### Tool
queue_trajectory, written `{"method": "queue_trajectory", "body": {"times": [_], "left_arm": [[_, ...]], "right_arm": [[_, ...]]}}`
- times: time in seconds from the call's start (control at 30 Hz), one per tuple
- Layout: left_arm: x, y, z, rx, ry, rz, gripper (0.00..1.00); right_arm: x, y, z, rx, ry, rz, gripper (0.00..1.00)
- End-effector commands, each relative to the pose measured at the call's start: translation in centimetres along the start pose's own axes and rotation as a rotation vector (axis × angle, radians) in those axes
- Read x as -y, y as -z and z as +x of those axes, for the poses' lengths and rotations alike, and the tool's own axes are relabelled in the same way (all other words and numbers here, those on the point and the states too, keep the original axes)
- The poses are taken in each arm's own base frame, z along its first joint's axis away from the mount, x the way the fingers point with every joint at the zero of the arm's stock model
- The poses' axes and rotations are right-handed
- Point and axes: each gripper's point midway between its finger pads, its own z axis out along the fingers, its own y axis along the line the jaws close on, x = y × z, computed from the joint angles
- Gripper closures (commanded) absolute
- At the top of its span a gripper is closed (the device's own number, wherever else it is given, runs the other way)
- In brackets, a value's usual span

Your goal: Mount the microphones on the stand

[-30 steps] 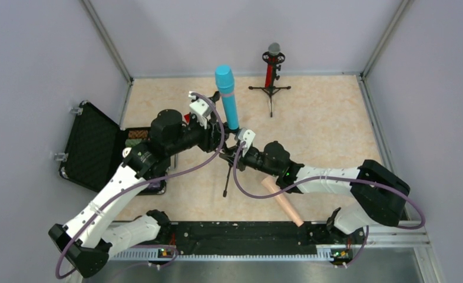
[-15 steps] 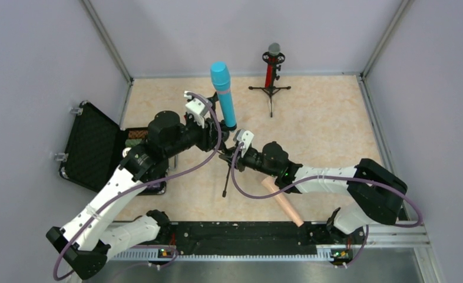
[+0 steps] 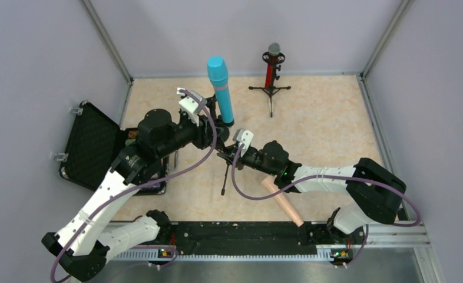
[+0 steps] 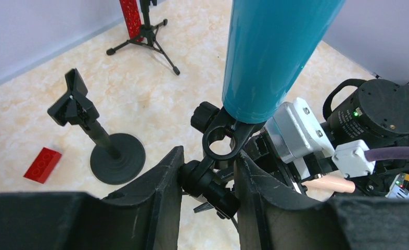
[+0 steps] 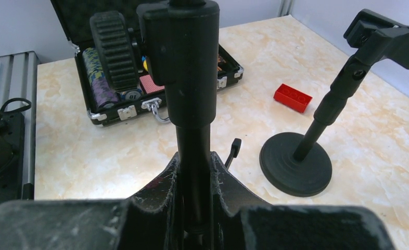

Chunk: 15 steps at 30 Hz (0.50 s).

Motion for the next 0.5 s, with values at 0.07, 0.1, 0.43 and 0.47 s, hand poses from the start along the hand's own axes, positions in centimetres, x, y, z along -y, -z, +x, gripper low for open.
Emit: {"method": "queue_trajectory", "body": {"times": [0.07,0.1,0.43,0.47], "left_arm": [[2.6,8.1,-17.3,0.566,-0.128,0.037,1.00],[2.7,8.2,-17.4,0.568,-0.134,0.041,1.00],[2.3,10.3,-19.0,0.611,-0.170,-0.006,1.00],[2.3,10.4,-19.0,0.612,-0.171,-0.006,1.00]], "right_arm": [[1.9,3.3,10.0,-0.336,-0.034,0.114,1.00],[2.0,3.4,10.2,-0.345,-0.028,0.121,1.00],[3.1,4.3,11.8,-0.417,0.022,0.170,1.00],[3.1,4.3,11.8,-0.419,0.023,0.172,1.00]]}}
